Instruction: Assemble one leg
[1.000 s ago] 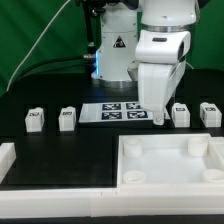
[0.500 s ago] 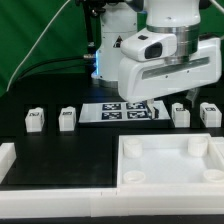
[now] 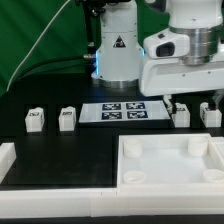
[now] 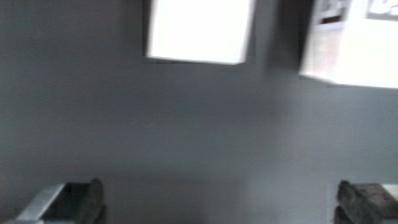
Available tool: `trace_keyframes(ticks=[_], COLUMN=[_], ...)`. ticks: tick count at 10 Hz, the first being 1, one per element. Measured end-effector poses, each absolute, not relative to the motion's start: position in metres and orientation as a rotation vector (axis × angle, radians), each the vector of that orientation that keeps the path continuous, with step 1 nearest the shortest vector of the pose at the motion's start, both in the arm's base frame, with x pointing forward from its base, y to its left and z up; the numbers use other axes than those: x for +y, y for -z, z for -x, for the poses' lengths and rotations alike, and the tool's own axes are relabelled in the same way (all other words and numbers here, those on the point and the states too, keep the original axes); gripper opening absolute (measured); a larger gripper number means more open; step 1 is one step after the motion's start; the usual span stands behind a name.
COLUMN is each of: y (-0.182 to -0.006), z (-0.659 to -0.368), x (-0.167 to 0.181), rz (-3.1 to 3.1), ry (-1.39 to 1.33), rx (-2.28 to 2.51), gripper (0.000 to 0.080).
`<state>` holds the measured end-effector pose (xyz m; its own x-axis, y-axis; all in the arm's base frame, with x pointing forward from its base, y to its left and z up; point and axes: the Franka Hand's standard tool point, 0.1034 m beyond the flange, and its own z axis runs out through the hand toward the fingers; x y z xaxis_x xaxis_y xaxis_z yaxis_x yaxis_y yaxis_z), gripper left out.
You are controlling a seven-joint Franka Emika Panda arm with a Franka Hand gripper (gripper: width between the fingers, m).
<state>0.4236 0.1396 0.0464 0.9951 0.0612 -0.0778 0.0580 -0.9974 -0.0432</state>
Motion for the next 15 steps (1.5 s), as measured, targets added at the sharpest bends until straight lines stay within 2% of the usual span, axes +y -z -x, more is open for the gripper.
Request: trace_keyframes(ticks=[4,8,11,13,15], y=[-0.049,-0.049,-0.05,-0.049,-0.046], z=[-0.416,-0.415,-0.406,-0.389,-0.392], x=[0.174,0.174,0.168,0.174,0.182], rz=[3.092,3.098,3.084,3.021,2.959], ry=[-0.122,-0.179,-0.664,-0.986,-1.218], rx=[-0.107,-0.137,-0.15,-0.065,-0.053], gripper=[0.0649,0.0649,0.0649,0.0649,0.0649])
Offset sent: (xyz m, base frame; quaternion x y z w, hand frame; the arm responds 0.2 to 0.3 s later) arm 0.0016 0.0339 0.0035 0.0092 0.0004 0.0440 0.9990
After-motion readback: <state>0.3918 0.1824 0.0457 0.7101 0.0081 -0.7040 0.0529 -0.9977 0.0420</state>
